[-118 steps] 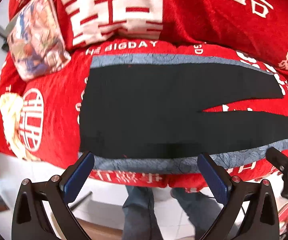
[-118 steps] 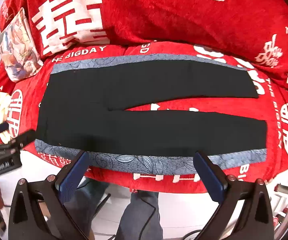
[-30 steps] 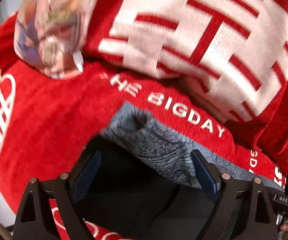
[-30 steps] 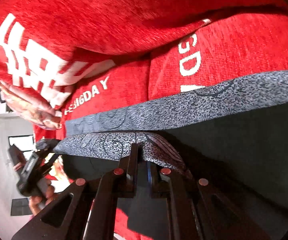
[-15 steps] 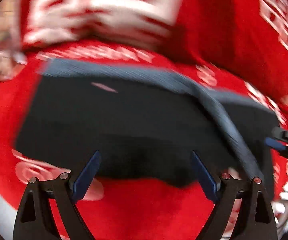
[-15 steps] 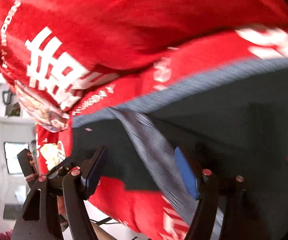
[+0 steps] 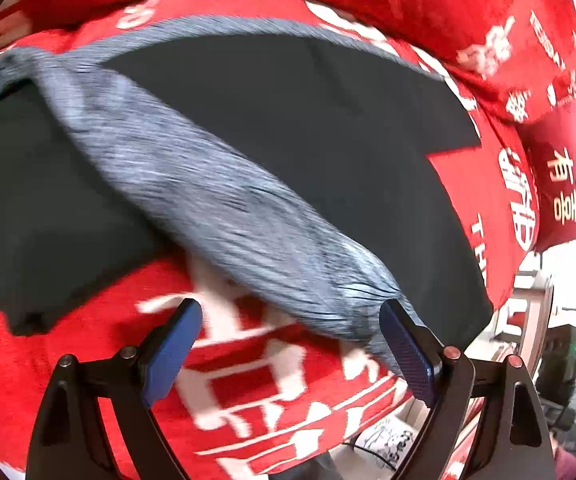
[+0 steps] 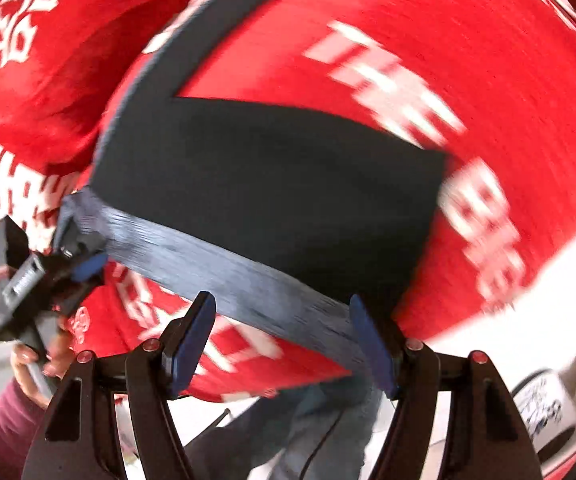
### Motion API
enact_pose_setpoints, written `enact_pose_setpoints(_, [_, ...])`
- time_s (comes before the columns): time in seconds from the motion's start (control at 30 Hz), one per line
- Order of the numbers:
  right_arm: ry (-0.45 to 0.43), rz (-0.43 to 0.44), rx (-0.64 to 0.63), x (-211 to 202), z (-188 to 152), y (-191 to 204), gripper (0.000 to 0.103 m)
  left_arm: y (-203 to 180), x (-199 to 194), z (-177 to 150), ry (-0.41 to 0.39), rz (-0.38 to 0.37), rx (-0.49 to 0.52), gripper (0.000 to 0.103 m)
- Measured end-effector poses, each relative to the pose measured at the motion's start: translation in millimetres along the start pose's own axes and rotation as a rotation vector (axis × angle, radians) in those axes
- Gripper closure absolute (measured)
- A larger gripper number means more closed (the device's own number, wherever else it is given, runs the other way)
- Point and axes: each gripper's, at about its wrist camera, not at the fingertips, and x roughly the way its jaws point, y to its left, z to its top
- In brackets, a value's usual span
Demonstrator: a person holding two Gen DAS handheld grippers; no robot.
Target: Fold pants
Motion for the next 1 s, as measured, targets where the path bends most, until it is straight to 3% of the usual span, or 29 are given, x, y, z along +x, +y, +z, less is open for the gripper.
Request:
enact_pose_setpoints(0.13, [-0.017,0.03,0.069,4.4,-18.5,-31.9,0.03,-22.4,10.1,-5.0,0.019,-0.001,0.039,0.012])
enact_pose_setpoints(0.23, [-0.029,0.099,0.103,9.3,-24.3,-42.8,0.031,-32.4,15.0,-4.6,0.025,-0.003,0.049,0.012])
enact_pose_setpoints(0.27, [-0.026,0.129,0.117,12.8,-25.6,-46.4,0.034,-33.3,14.8,-4.9,0.026,-0.002,0.051,0.012])
enact_pose_setpoints(0.3, [-0.019,0.175,0.136,16.3,-25.4,-50.2,0.049,-35.5,14.4,-4.8,0.029,-0.008,0.052,0.014])
enact_pose_setpoints(0.33, [-0.008,0.205,0.152,18.7,-24.9,-52.6,0.068,-37.4,13.5,-4.1,0.029,-0.019,0.052,0.02])
enact_pose_setpoints(0.37, [0.0,0.234,0.163,18.3,-24.4,-55.4,0.08,-37.3,12.9,-3.3,0.034,-0.032,0.052,0.044])
enact_pose_setpoints(0.4, [0.0,0.273,0.167,17.1,-24.0,-56.3,0.085,-39.4,15.1,-1.3,0.052,-0.044,0.048,0.055])
enact_pose_setpoints(0.5, [-0.013,0.351,0.158,-0.9,-19.7,-49.5,0.087,-37.5,5.2,5.0,0.042,-0.085,0.002,0.064])
enact_pose_setpoints(0.57, [-0.03,0.394,0.131,-19.7,-8.9,-42.1,0.087,-40.9,-6.5,12.6,0.017,-0.106,-0.015,0.064])
enact_pose_setpoints(0.77, [-0.12,0.498,0.073,-72.8,72.6,-19.0,0.087,-65.6,-37.6,62.1,-0.072,-0.111,0.014,0.064])
enact_pose_setpoints(1.0, [-0.141,0.453,-0.059,-97.3,199.2,15.7,0.087,-80.2,-38.0,143.4,-0.169,-0.021,0.031,0.062])
